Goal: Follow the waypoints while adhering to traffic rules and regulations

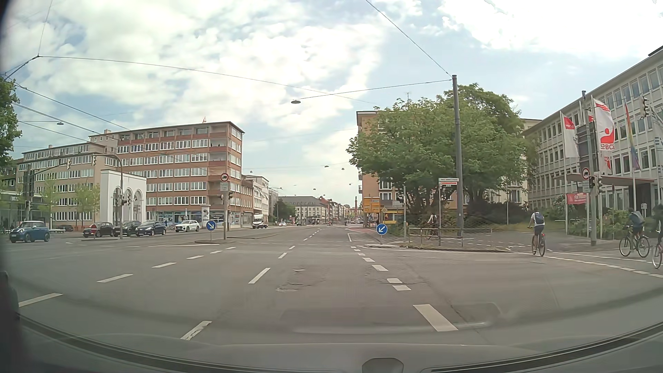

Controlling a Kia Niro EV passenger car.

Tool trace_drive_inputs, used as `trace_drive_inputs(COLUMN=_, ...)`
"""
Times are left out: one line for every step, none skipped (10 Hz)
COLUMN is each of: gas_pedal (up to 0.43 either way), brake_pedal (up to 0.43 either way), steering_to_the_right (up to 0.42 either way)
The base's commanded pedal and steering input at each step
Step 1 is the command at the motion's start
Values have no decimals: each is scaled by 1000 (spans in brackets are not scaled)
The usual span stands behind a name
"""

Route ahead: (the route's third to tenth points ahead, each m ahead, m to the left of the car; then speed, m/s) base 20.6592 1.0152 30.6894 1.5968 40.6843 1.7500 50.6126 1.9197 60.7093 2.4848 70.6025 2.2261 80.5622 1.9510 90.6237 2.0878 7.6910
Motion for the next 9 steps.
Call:
trace_drive_inputs(gas_pedal=248, brake_pedal=30, steering_to_the_right=-28)
trace_drive_inputs(gas_pedal=228, brake_pedal=30, steering_to_the_right=-29)
trace_drive_inputs(gas_pedal=209, brake_pedal=30, steering_to_the_right=-30)
trace_drive_inputs(gas_pedal=209, brake_pedal=30, steering_to_the_right=-31)
trace_drive_inputs(gas_pedal=197, brake_pedal=30, steering_to_the_right=-30)
trace_drive_inputs(gas_pedal=197, brake_pedal=30, steering_to_the_right=-30)
trace_drive_inputs(gas_pedal=197, brake_pedal=30, steering_to_the_right=-30)
trace_drive_inputs(gas_pedal=189, brake_pedal=30, steering_to_the_right=-28)
trace_drive_inputs(gas_pedal=189, brake_pedal=30, steering_to_the_right=-23)
